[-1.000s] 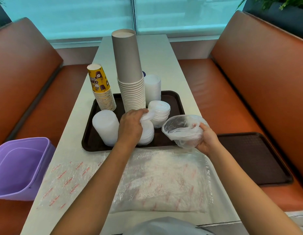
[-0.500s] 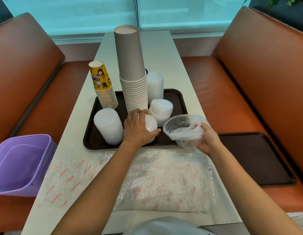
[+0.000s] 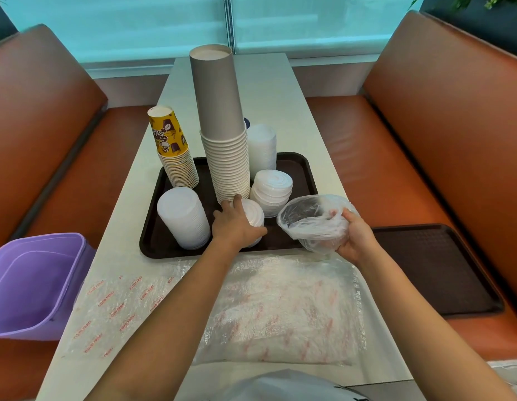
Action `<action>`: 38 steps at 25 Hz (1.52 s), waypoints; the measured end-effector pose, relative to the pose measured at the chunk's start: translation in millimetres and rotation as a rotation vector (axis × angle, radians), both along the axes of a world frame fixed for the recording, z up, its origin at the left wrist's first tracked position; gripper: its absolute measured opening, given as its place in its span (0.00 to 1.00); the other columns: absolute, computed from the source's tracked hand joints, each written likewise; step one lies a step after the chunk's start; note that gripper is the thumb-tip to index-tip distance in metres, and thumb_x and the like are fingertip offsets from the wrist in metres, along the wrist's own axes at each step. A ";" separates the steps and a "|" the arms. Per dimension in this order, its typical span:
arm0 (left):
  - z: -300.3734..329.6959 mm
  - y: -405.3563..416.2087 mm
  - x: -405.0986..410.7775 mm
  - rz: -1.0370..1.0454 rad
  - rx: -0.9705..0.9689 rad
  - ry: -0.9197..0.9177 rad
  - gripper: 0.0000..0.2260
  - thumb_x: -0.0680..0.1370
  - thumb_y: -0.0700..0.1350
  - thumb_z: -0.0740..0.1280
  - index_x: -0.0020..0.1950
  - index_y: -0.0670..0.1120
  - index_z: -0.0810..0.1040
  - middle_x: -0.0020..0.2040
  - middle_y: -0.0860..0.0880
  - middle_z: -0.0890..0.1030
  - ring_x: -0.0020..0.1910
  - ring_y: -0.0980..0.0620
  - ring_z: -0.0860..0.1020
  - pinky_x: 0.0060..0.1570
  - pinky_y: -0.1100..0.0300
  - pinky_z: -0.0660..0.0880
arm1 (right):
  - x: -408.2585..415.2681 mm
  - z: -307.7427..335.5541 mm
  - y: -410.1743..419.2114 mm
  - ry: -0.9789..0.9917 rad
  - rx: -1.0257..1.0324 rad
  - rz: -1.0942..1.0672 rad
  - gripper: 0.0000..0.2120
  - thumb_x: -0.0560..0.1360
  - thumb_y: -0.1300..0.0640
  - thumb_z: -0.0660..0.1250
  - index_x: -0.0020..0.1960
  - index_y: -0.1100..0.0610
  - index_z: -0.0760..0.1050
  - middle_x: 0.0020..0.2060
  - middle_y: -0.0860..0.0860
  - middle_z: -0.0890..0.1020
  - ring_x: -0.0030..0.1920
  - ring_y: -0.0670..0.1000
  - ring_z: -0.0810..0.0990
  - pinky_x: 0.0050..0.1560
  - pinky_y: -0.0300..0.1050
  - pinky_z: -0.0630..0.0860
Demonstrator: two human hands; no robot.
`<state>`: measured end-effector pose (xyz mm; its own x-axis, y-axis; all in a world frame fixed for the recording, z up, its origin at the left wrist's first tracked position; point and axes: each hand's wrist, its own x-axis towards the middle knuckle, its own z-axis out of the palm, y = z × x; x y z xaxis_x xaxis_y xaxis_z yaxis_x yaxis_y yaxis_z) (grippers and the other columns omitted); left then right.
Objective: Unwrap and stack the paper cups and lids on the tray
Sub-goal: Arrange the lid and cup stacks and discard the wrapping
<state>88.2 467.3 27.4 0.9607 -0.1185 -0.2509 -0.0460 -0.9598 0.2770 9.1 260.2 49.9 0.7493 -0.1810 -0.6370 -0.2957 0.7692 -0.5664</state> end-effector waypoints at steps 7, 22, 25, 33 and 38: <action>30.2 -4.5 -29.5 -0.104 -0.149 -0.481 0.36 0.73 0.65 0.62 0.73 0.45 0.62 0.70 0.41 0.65 0.68 0.41 0.64 0.67 0.48 0.62 | -3.5 3.9 0.8 -0.094 -0.044 0.052 0.13 0.83 0.54 0.53 0.57 0.63 0.69 0.29 0.54 0.83 0.31 0.52 0.84 0.35 0.51 0.81; 69.0 20.0 -63.0 0.546 -1.319 -0.167 0.12 0.82 0.44 0.58 0.40 0.46 0.73 0.27 0.52 0.72 0.21 0.60 0.72 0.25 0.62 0.71 | -36.0 10.0 0.8 -0.097 -0.479 0.081 0.08 0.81 0.58 0.59 0.56 0.56 0.74 0.39 0.50 0.83 0.36 0.49 0.81 0.33 0.42 0.76; 69.2 33.1 -72.5 0.392 -0.926 -0.560 0.06 0.78 0.45 0.64 0.53 0.44 0.74 0.44 0.49 0.78 0.41 0.59 0.75 0.44 0.57 0.75 | -38.0 7.2 8.1 -0.146 -0.609 0.021 0.04 0.79 0.60 0.60 0.52 0.57 0.74 0.40 0.52 0.79 0.39 0.51 0.78 0.35 0.42 0.75; 82.8 2.3 -89.8 -0.443 -0.558 -0.116 0.15 0.77 0.51 0.66 0.61 0.45 0.76 0.57 0.46 0.80 0.55 0.48 0.77 0.58 0.54 0.70 | -62.6 33.8 49.2 -0.564 -0.345 0.365 0.27 0.57 0.50 0.76 0.53 0.59 0.74 0.44 0.53 0.82 0.42 0.50 0.81 0.41 0.41 0.76; 82.5 27.3 -84.6 -0.038 -1.058 -0.097 0.07 0.78 0.41 0.64 0.42 0.48 0.79 0.36 0.50 0.78 0.35 0.56 0.75 0.37 0.60 0.72 | -84.2 26.7 44.1 -0.294 -0.734 0.550 0.10 0.76 0.66 0.63 0.50 0.53 0.77 0.37 0.49 0.76 0.28 0.44 0.71 0.27 0.36 0.66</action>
<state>3.6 494.6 109.9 0.9621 -0.2623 0.0747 -0.1377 -0.2304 0.9633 -75.1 304.3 76.6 0.9599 -0.0352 -0.2781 -0.2786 -0.0101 -0.9604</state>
